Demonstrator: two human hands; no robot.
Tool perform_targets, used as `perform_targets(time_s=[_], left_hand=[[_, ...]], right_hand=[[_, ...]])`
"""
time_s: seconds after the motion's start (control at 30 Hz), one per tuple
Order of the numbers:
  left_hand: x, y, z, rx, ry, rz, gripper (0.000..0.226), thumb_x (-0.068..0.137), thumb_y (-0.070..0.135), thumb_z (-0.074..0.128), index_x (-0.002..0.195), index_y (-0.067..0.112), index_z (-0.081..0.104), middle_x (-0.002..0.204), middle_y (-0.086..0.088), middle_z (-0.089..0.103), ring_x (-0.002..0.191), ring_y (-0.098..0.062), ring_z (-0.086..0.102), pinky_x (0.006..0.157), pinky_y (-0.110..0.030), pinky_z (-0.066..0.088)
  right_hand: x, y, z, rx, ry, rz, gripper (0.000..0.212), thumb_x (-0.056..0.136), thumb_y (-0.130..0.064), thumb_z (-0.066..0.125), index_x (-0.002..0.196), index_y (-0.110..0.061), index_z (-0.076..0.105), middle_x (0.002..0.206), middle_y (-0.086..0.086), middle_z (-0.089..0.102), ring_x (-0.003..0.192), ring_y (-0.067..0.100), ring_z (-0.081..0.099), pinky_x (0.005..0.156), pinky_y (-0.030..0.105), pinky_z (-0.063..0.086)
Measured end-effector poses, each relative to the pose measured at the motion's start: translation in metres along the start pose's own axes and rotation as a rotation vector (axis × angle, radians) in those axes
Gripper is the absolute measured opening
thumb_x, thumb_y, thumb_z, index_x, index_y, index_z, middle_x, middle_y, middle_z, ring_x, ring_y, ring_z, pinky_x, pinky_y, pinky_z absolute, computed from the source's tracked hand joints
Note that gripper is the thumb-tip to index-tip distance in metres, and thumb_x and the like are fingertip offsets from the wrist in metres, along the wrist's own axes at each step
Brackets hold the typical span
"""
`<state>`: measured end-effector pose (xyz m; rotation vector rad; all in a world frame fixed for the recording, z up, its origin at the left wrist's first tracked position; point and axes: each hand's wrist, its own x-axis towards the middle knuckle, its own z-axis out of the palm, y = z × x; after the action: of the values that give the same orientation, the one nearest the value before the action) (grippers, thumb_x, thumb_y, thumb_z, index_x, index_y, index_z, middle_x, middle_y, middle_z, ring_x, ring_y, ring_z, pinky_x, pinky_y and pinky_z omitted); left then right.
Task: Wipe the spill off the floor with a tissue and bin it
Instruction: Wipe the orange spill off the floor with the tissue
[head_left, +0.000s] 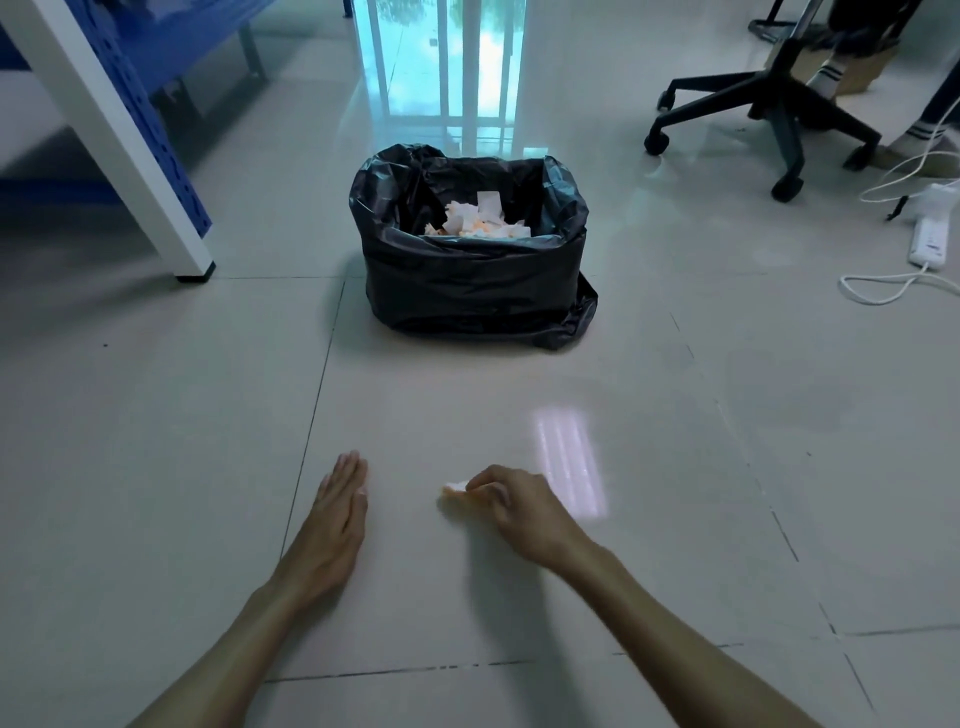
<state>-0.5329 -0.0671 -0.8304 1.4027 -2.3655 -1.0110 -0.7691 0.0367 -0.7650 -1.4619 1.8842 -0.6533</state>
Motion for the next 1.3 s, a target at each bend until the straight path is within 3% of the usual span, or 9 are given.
perform_targets(time_s=[0.13,0.3,0.4,0.53,0.7,0.87,0.97,1.13,1.3], left_hand=[[-0.002,0.002,-0.001,0.006,-0.014,0.008,0.051,0.105,0.026,0.016,0.153,0.016,0.005,0.163,0.006,-0.003,0.147,0.001,-0.008,0.120,-0.020,-0.006],[-0.002,0.000,-0.002,0.033,-0.033,0.029,0.051,0.105,0.024,0.016,0.153,0.016,0.002,0.163,0.005,-0.006,0.148,-0.001,-0.011,0.120,-0.021,-0.007],[-0.002,-0.001,-0.003,0.040,-0.046,0.039,0.051,0.105,0.025,0.015,0.153,0.015,0.001,0.163,0.005,-0.007,0.147,-0.001,-0.012,0.121,-0.023,-0.007],[-0.001,-0.003,-0.002,0.045,-0.053,0.049,0.051,0.105,0.024,0.016,0.153,0.014,0.001,0.162,0.004,-0.008,0.148,-0.002,-0.012,0.121,-0.023,-0.007],[0.001,-0.009,0.002,0.061,-0.041,0.048,0.052,0.105,0.024,0.017,0.153,0.014,0.001,0.163,0.004,-0.007,0.148,-0.002,-0.012,0.122,-0.026,-0.006],[0.001,-0.014,0.008,0.115,0.001,0.068,0.053,0.104,0.025,0.018,0.154,0.016,0.001,0.163,0.006,-0.006,0.147,0.003,-0.013,0.121,-0.022,-0.009],[-0.001,-0.015,0.013,0.206,0.043,0.081,0.056,0.102,0.030,0.015,0.153,0.015,-0.001,0.163,0.005,-0.008,0.147,0.001,-0.013,0.121,-0.023,-0.009],[-0.001,-0.020,0.017,0.374,0.050,0.101,0.062,0.097,0.040,0.002,0.151,0.014,-0.013,0.162,0.001,-0.017,0.148,-0.005,-0.019,0.123,-0.031,-0.004],[-0.001,-0.021,0.019,0.440,0.075,0.104,0.064,0.095,0.041,0.000,0.151,0.012,-0.014,0.162,-0.002,-0.015,0.149,-0.008,-0.018,0.124,-0.032,-0.003]], right_hand=[[0.017,0.009,-0.030,0.208,-0.342,0.240,0.029,0.091,-0.004,0.047,0.105,-0.008,0.072,0.095,0.007,0.070,0.080,0.016,0.066,0.072,0.026,0.056],[0.026,0.015,-0.039,-0.338,-0.208,0.195,0.028,0.088,-0.005,0.048,0.108,-0.017,0.062,0.104,0.005,0.057,0.081,0.020,0.058,0.051,0.020,0.041],[0.026,0.004,-0.023,-0.499,-0.026,0.077,0.032,0.082,0.004,0.049,0.106,-0.013,0.063,0.099,0.012,0.062,0.080,0.033,0.062,0.062,0.033,0.052],[0.015,0.002,0.005,-0.677,0.045,-0.038,0.012,0.083,-0.001,0.049,0.085,-0.008,0.058,0.081,0.012,0.060,0.074,0.036,0.055,0.062,0.037,0.043],[-0.022,0.030,0.043,-0.722,0.091,-0.182,0.038,0.099,-0.014,0.042,0.133,0.000,0.053,0.137,0.017,0.057,0.130,0.033,0.050,0.109,0.041,0.041],[-0.039,0.047,0.057,-0.694,0.051,-0.188,0.064,0.101,-0.048,0.026,0.147,-0.005,0.037,0.152,0.011,0.040,0.144,0.025,0.033,0.118,0.049,0.024],[-0.029,0.069,0.025,-0.750,0.134,-0.040,0.065,0.099,-0.050,0.026,0.144,-0.006,0.043,0.148,0.010,0.047,0.140,0.023,0.040,0.117,0.051,0.024],[-0.027,0.127,-0.034,-0.713,0.222,0.352,0.073,0.100,-0.056,0.016,0.153,-0.005,0.016,0.161,0.012,0.021,0.149,0.025,0.016,0.121,0.051,0.005],[-0.003,0.087,0.001,-0.559,0.197,0.227,0.074,0.102,-0.048,0.024,0.151,0.006,0.010,0.159,0.026,0.012,0.149,0.033,0.008,0.123,0.039,0.002]])
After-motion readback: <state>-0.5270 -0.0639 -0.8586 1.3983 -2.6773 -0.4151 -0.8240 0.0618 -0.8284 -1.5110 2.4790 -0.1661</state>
